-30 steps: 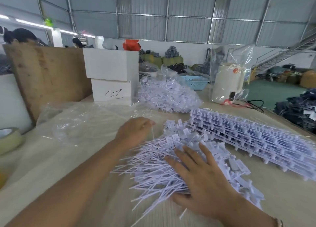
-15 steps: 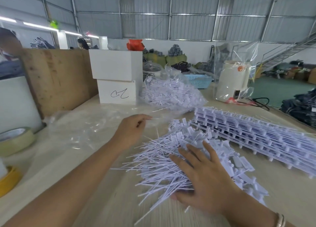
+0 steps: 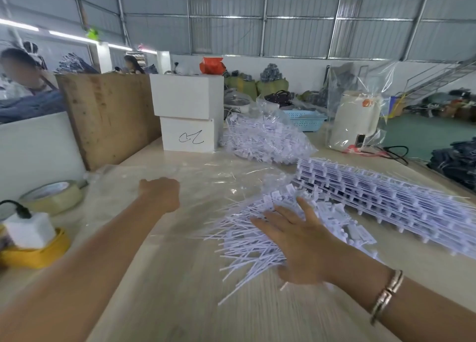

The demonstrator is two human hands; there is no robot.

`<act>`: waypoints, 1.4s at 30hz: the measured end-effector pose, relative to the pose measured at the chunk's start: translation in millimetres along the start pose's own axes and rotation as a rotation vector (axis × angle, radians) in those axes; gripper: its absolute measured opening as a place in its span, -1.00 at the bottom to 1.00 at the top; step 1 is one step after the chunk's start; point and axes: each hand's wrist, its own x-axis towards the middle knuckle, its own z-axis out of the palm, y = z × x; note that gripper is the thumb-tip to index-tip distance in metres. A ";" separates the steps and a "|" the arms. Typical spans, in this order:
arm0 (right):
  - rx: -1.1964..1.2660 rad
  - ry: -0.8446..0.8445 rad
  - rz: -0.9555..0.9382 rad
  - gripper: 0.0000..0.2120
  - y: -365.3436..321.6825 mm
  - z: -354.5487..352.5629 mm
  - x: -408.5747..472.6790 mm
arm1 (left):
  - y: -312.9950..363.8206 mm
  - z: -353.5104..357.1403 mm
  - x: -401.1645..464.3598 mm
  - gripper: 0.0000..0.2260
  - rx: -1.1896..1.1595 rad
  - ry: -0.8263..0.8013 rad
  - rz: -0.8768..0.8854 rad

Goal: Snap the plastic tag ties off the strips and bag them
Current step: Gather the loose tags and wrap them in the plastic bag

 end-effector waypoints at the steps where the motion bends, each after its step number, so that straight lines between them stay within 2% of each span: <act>1: 0.008 -0.010 0.009 -0.13 0.5 -0.1 0.5 | -0.8 0.0 -2.5 -0.71 -0.030 0.049 0.002; 3: 0.023 0.011 0.014 -0.15 0.8 0.3 -3.8 | 0.0 -2.5 -7.3 -0.73 -0.085 0.245 0.027; 4: 0.021 0.030 0.015 -0.14 0.3 1.1 -8.0 | 0.1 -5.0 -9.5 -0.74 -0.176 0.346 0.048; 6: 0.015 0.063 0.028 -0.10 -2.3 3.1 -16.1 | 1.2 -8.2 -14.9 -0.80 -0.474 0.420 0.085; 8: -0.004 0.068 0.050 -0.06 -7.6 2.3 -16.3 | 9.4 -7.9 -20.2 -0.86 -0.656 0.423 0.124; 12: -0.024 -0.011 0.051 -0.03 -26.5 -7.4 16.8 | 30.6 -0.3 -26.0 -0.85 -0.756 0.418 0.148; 14: -0.021 -0.081 0.057 -0.07 -32.8 -10.0 35.3 | 29.3 3.8 -22.9 -0.83 -0.840 0.378 0.125; 18: 0.014 -0.091 0.102 -0.20 -29.4 -3.8 49.8 | 7.1 14.5 -16.0 -0.82 -0.955 0.347 0.079; 21: 0.036 -0.100 0.142 -0.41 -25.9 -1.1 49.5 | -6.6 21.4 -13.5 -0.83 -0.923 0.320 0.073; 23: 0.042 -0.122 0.149 -0.47 -25.4 -1.6 48.2 | -9.3 23.9 -14.3 -0.83 -0.911 0.308 0.084; 27: 0.056 -0.208 0.126 -0.39 -26.6 -3.0 41.3 | -8.4 18.7 -18.8 -0.85 -0.848 0.350 0.098; 30: 0.026 -0.177 0.075 -0.46 -27.9 -3.6 35.5 | 0.2 12.4 -27.1 -0.87 -0.621 0.309 0.143; 33: 0.013 -0.110 0.049 -0.47 -26.7 -4.2 32.0 | 20.5 10.4 -35.7 -0.68 -0.320 0.272 0.231; 36: -0.012 -0.190 0.066 -0.26 -18.1 -7.3 25.8 | 36.7 11.5 -41.1 -0.59 -0.323 0.198 0.271; 38: -0.003 -0.253 0.109 -0.11 -12.4 -11.8 18.0 | 40.1 12.3 -43.9 -0.54 -0.212 0.267 0.272; 40: 0.015 -0.249 0.114 -0.04 -10.3 -17.5 6.5 | 41.7 11.6 -52.3 -0.52 -0.175 0.435 0.320; 42: 0.147 -0.189 0.104 -0.03 -11.0 -18.2 -10.3 | 48.6 7.6 -67.8 -0.56 -0.245 0.605 0.511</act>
